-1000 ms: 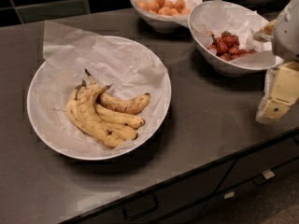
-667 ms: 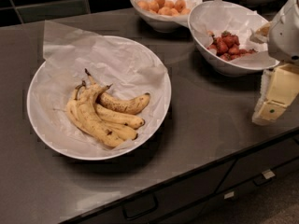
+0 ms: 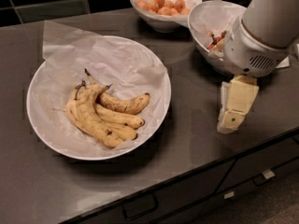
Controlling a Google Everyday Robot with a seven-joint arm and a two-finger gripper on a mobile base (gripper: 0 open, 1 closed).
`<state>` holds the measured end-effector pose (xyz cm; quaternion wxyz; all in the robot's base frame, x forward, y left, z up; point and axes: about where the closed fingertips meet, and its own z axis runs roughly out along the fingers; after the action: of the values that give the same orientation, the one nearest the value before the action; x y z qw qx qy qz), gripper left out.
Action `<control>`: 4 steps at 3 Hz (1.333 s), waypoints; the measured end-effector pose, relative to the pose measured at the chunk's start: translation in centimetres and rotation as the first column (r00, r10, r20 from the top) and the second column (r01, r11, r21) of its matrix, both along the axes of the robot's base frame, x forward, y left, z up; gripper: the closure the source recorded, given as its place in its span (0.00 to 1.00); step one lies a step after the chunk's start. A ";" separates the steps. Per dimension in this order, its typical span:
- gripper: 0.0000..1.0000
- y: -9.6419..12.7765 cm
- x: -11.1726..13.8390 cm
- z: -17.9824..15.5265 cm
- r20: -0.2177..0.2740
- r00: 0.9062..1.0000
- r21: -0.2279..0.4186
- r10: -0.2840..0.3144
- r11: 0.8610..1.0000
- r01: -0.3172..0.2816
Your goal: Pick banana from white bowl
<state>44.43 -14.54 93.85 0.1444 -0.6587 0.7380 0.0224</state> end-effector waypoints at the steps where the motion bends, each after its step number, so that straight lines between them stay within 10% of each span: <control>1: 0.00 0.0 0.0 0.0 0.000 1.000 0.000 0.000 1.000 0.000; 4: 0.19 8.5 -2.2 3.5 0.110 0.980 0.091 0.166 0.980 -0.176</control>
Offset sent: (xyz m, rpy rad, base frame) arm -0.0087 0.0286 0.0210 -0.0054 -0.0354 0.0500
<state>42.19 -6.00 97.35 0.2122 -0.7120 0.6682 0.0380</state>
